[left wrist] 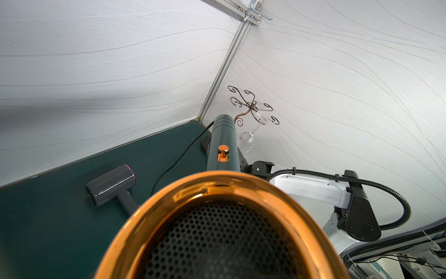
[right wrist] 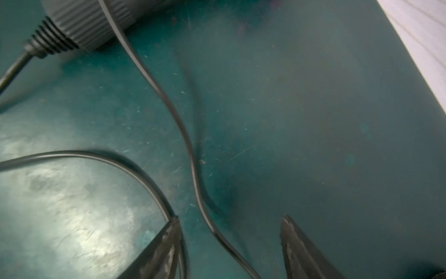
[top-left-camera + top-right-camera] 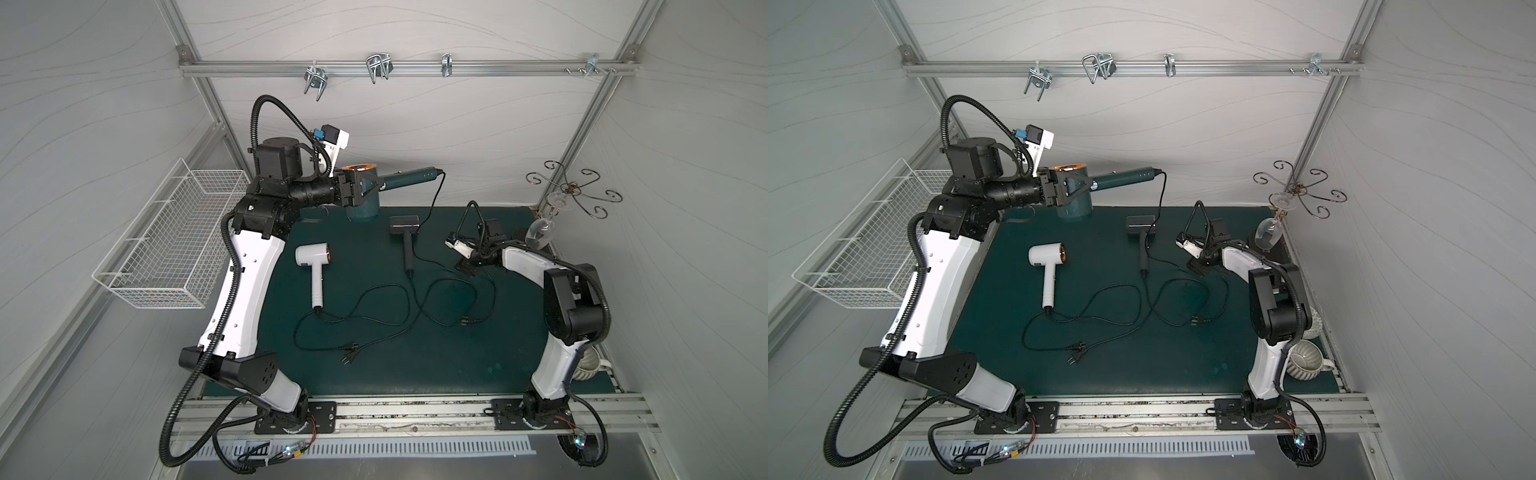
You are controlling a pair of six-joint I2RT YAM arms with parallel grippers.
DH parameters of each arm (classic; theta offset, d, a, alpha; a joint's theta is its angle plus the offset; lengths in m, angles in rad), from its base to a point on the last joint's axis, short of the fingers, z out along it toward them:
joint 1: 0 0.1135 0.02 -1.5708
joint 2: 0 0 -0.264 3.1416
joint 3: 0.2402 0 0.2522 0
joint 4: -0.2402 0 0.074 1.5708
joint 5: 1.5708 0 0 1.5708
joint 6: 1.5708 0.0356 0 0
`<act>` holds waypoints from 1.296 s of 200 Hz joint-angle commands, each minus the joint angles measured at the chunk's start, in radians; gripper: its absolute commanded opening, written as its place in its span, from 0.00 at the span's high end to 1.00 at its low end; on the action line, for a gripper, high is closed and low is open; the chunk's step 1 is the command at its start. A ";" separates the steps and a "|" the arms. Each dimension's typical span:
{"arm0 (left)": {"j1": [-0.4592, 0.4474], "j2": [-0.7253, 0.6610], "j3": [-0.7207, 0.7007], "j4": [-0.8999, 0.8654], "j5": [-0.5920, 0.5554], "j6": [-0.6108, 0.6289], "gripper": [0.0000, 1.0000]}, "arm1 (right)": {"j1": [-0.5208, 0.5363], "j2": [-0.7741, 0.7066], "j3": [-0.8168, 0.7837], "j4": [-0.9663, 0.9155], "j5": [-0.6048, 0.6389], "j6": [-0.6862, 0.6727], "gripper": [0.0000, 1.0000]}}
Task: Wrap the cord around the hair dryer
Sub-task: Wrap the power cord around the hair dryer.
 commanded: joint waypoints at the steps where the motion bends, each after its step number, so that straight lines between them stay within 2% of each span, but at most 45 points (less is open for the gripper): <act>1: 0.006 0.002 0.055 0.108 0.045 -0.008 1.00 | 0.000 -0.022 -0.002 -0.052 -0.108 -0.054 0.34; 38: 0.007 0.006 0.059 0.131 0.060 -0.026 1.00 | 0.034 0.031 0.035 -0.065 -0.114 -0.046 0.37; 93: 0.011 0.003 0.069 0.152 0.067 -0.045 1.00 | 0.064 0.152 0.150 -0.131 -0.034 -0.025 0.41; 135: 0.024 -0.007 0.088 0.168 0.068 -0.053 1.00 | 0.066 0.185 0.170 -0.156 -0.008 -0.014 0.44; 173: 0.044 -0.016 0.092 0.196 0.076 -0.077 1.00 | 0.070 0.207 0.173 -0.157 -0.004 -0.002 0.50; 198: 0.055 -0.019 0.087 0.221 0.089 -0.099 1.00 | 0.080 0.222 0.172 -0.155 0.006 0.003 0.59; 240: 0.066 -0.027 0.058 0.222 0.091 -0.095 1.00 | 0.086 0.206 0.167 -0.146 0.049 0.032 1.00; 259: 0.080 -0.028 0.031 0.224 0.091 -0.097 1.00 | 0.089 0.158 0.145 -0.147 0.055 0.039 1.00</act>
